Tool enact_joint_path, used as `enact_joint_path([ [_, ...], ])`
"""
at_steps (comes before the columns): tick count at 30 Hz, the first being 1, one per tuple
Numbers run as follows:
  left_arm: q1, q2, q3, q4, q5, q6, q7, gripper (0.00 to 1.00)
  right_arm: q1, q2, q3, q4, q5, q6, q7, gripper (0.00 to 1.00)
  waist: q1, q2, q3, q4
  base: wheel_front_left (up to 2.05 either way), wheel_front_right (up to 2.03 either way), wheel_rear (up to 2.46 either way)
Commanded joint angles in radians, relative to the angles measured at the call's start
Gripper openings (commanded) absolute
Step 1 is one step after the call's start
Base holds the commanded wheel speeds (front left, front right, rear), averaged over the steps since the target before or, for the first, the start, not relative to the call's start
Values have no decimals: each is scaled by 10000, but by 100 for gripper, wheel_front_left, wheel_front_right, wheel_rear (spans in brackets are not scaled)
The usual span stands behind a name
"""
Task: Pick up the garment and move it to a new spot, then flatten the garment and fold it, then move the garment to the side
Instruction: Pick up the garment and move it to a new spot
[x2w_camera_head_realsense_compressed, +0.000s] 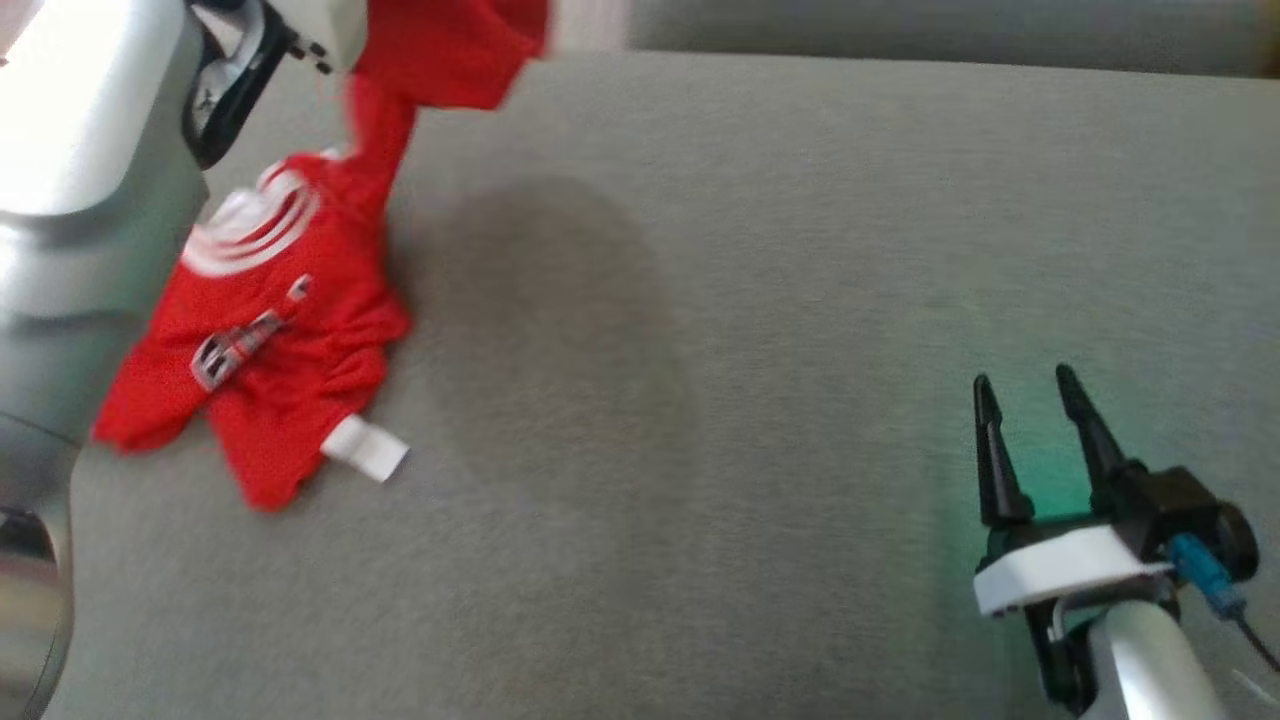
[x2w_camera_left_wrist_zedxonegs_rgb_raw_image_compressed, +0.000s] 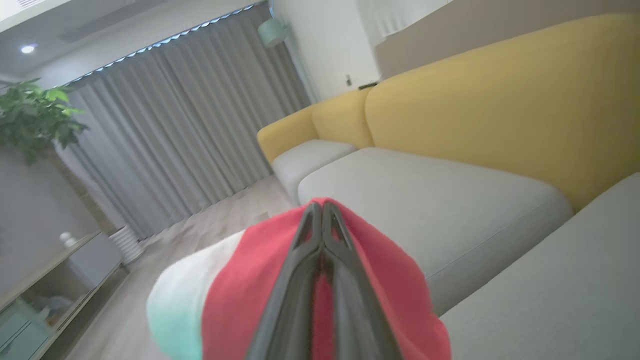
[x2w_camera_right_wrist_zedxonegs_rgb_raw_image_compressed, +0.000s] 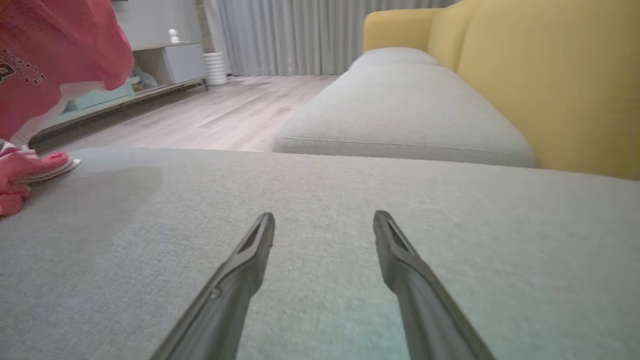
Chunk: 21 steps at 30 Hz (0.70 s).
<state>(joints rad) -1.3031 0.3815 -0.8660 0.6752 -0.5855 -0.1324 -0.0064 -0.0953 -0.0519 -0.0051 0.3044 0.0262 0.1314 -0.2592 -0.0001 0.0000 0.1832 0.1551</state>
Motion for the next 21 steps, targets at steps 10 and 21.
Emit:
enact_joint_path([
  [10, -963, -161, -165, -614, -310, 18, -747, 0, 85, 15, 673, -664, 902, -7, -26, 100, 1, 0, -659, -3463, 0, 0, 0],
  [21, 1964, -322, -1538, -112, -300, 135, -2110, 0, -10, 16, 1318, -794, 1544, -7, -26, 100, 1, 0, -74, -4089, 0, 0, 0],
])
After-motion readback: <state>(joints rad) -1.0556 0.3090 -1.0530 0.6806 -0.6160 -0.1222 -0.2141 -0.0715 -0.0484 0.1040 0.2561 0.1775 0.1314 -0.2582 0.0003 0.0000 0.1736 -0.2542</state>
